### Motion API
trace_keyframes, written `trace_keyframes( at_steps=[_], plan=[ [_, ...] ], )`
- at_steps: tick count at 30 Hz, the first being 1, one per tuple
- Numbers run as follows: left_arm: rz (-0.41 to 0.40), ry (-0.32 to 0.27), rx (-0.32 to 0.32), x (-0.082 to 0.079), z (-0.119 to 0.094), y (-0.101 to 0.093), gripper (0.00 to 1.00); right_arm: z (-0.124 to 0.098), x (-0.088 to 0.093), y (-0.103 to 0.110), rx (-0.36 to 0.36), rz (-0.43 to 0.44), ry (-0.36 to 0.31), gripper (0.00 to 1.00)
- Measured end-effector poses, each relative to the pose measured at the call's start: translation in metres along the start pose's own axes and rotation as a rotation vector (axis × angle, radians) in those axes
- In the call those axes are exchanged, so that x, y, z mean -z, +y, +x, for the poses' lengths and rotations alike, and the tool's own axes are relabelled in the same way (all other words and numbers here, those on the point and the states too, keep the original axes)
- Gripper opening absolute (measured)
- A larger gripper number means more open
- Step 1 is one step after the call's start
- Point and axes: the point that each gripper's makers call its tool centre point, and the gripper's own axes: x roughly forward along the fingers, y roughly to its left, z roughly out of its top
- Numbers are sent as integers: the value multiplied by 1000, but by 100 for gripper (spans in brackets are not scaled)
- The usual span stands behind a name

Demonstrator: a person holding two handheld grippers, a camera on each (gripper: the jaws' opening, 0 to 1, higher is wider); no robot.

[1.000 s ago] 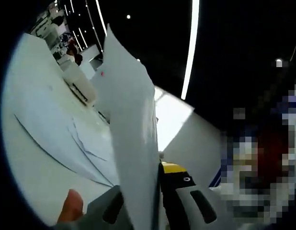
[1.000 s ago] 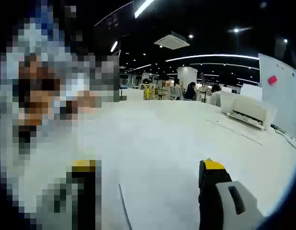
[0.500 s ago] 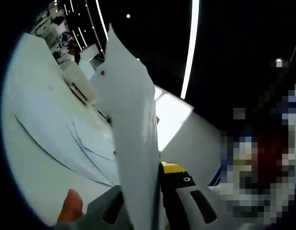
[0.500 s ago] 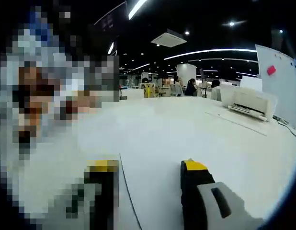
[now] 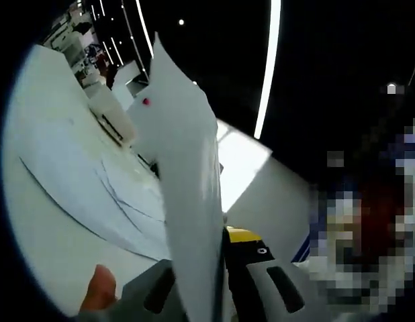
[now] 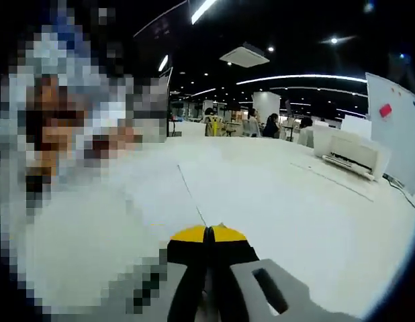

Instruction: Organize the stack of printing papers by aligning and flattening the scattered papers on the table

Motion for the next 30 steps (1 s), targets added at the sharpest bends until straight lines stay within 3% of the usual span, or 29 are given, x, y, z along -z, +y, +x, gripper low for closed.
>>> trace_keyframes(
  at_steps=[3, 4, 5, 7, 12, 23, 26, 29, 30],
  plan=[
    [-1, -4, -2, -1, -1, 1, 6, -5, -1, -9, 81, -79, 53, 0],
    [-2, -8, -3, -2, -1, 2, 6, -9, -1, -17, 143, -104, 86, 7],
    [-4, -8, -3, -3, -1, 2, 6, -12, -1, -19, 157, -122, 98, 19],
    [-1, -8, -5, -2, -1, 2, 6, -16, -2, -17, 150, -123, 102, 26],
    [1, -10, -5, -4, -2, 3, 6, -29, 2, -19, 177, -228, 161, 26],
    [1, -29, -18, -11, -4, 9, 6, -24, -1, -62, 384, -598, 313, 20],
    [2, -32, -16, -13, -5, 10, 6, -19, -2, -63, 396, -597, 291, 19],
    [-1, -39, -13, -14, -5, 10, 6, -16, -5, -73, 421, -737, 327, 16],
    [-3, -40, -13, -14, -5, 10, 6, -14, -2, -75, 421, -742, 333, 13]
  ],
)
